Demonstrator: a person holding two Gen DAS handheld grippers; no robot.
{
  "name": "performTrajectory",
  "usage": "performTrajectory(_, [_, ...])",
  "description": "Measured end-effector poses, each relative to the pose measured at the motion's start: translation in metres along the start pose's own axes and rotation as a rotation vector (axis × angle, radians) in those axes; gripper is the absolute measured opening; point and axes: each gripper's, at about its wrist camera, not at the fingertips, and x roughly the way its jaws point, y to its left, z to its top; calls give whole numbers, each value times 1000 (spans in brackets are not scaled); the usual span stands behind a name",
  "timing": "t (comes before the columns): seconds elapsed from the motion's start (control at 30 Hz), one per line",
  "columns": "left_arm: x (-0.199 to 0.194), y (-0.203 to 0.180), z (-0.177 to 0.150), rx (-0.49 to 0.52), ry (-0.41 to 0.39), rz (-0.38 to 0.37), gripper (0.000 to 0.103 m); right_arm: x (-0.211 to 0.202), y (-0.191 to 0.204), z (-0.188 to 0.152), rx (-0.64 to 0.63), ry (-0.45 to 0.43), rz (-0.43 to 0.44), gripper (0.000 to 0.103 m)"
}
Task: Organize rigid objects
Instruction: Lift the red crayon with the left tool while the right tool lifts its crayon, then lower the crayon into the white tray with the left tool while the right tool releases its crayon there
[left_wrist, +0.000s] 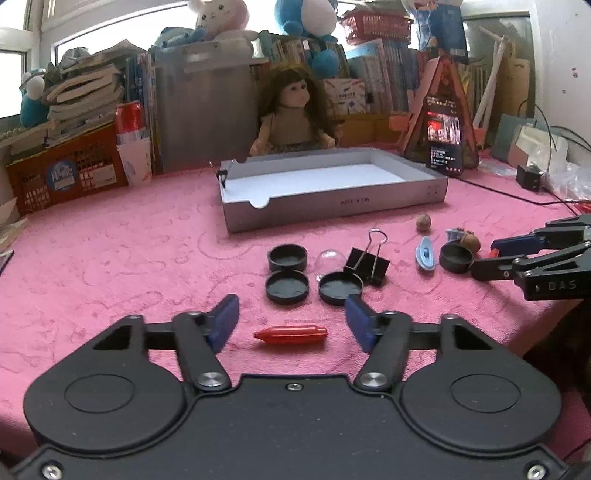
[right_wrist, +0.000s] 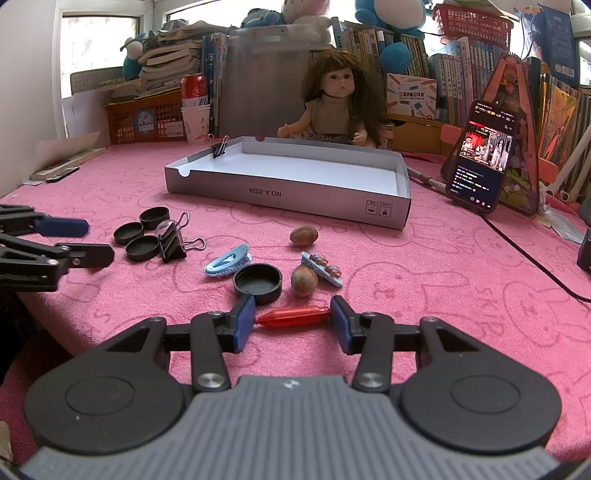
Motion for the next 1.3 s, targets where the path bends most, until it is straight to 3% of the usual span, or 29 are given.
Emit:
performTrajectory(0.13, [-3,5,-3,-18,26,5,67,0,0,0,-1,-1,0,53])
performTrajectory(0.27, [1,7,-11,-59,57,5,61,0,0,0,-1,0,-1,51])
performTrajectory(0.33, [1,6,-11,-58,58,12,53,0,0,0,-1,0,-1,49])
performTrajectory(0.37, [1,4,-11,-51,55,15,41,-1,0,0,1,-1,0,49])
performTrajectory(0.73, [4,1,7,-67,53,39,42,-9,2,5,29,-21,-17,49])
performTrajectory(1.03, [27,12,41,-132,62,53,42,0,-14,35,166,-10,-70,49])
performTrajectory(1.3, [44,15,77,-142,18,71,42,22,-33,60,287,5,-97,49])
